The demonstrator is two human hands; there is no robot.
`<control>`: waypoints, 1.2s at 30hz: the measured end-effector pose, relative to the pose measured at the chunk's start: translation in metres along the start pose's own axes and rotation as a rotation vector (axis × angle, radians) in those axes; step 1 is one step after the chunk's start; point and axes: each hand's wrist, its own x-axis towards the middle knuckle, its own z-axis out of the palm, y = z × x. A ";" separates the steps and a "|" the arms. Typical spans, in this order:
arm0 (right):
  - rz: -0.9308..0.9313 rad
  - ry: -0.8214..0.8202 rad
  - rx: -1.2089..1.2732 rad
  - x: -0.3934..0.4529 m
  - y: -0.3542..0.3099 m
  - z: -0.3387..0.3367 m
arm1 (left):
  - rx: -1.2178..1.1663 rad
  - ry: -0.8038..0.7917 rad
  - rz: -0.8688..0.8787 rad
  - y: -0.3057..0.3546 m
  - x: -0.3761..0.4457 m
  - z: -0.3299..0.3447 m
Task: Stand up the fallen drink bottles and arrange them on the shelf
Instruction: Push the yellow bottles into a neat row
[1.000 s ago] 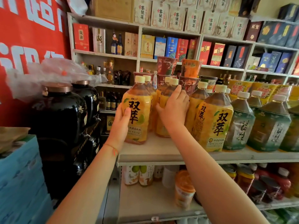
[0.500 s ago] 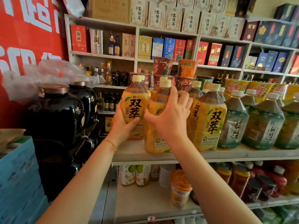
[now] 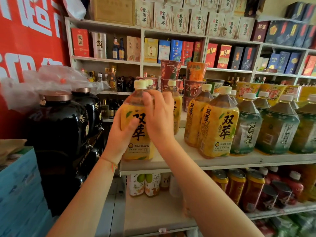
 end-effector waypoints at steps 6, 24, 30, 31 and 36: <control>0.339 -0.023 -0.233 0.042 0.073 -0.005 | 0.030 0.118 -0.001 -0.011 0.002 0.006; 0.505 -0.220 -0.239 0.069 0.115 0.018 | -0.030 0.118 0.023 -0.009 0.000 0.010; 0.481 -0.187 -0.289 0.060 0.107 0.015 | -0.002 0.116 0.030 -0.007 0.000 0.010; 0.479 -0.189 -0.300 0.059 0.106 0.013 | 0.008 0.117 0.030 -0.008 0.000 0.009; 0.468 -0.203 -0.340 0.047 0.092 0.005 | 0.016 0.127 0.022 -0.010 0.001 0.009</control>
